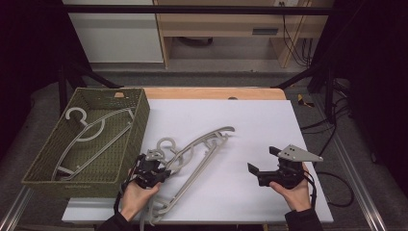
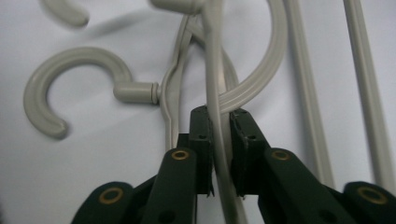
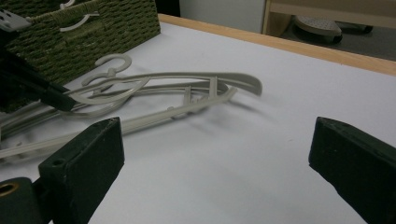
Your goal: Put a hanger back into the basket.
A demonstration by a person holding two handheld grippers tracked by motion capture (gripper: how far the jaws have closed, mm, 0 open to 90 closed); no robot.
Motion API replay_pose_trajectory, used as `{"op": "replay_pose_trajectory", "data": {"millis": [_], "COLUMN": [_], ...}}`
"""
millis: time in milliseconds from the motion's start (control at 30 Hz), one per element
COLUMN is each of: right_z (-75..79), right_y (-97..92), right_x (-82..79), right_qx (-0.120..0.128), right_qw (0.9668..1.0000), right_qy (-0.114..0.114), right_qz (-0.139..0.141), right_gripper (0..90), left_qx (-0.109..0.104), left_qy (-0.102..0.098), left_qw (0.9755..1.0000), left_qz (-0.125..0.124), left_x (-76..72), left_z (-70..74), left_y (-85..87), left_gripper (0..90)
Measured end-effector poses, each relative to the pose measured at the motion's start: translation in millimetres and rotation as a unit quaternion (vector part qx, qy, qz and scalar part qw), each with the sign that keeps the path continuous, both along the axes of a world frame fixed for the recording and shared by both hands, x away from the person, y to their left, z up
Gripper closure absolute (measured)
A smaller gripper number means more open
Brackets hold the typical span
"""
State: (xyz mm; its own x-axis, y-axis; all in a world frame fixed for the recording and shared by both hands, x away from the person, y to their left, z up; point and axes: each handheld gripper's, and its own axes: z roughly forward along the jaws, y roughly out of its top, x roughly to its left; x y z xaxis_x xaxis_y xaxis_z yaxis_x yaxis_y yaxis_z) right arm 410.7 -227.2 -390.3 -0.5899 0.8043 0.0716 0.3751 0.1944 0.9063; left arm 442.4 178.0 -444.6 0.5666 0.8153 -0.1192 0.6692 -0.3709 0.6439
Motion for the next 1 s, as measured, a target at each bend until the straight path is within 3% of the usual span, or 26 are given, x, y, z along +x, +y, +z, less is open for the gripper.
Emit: {"op": "replay_pose_trajectory", "data": {"millis": [133, 233, 533, 667, 800, 967, 1000], "right_z": [0.4, 1.7, 4.0, 3.7, 5.2, 5.7, 5.7], "right_y": [-0.2, -1.9, -5.8, -6.5, -7.1, -9.7, -9.7], "right_x": [-0.4, -0.9, -2.1, -2.3, -3.2, -3.7, -3.7], "right_qx": [0.0, 0.002, 0.007, 0.007, 0.007, 0.009, 0.009], "right_qw": [1.0, 1.0, 0.9999, 0.9999, 0.9999, 0.9998, 0.9998], "right_qy": [-0.001, -0.003, -0.006, -0.006, -0.009, -0.01, -0.01], "right_qz": [0.001, 0.0, -0.008, -0.01, -0.009, -0.014, -0.014], "right_gripper": [3.6, 3.6, 3.6, 3.5, 3.4, 3.4, 3.4], "left_qx": [-0.003, -0.016, -0.03, -0.025, -0.028, -0.02, -0.02], "left_qy": [-0.019, -0.038, -0.059, -0.08, -0.091, -0.124, -0.124], "left_qw": [0.9998, 0.999, 0.9975, 0.9956, 0.9944, 0.991, 0.991], "left_qz": [-0.008, -0.015, -0.025, -0.041, -0.044, -0.047, -0.047], "left_x": [-5.4, -9.9, -18.0, -24.9, -29.2, -34.5, -34.5], "left_z": [4.7, 13.2, 33.9, 52.1, 62.4, 92.6, 92.6], "left_y": [-3.0, -1.4, 2.5, 7.1, 10.5, 19.3, 19.3], "left_gripper": [81.9, 81.8, 81.8, 81.8, 81.9, 81.9, 81.9]}}
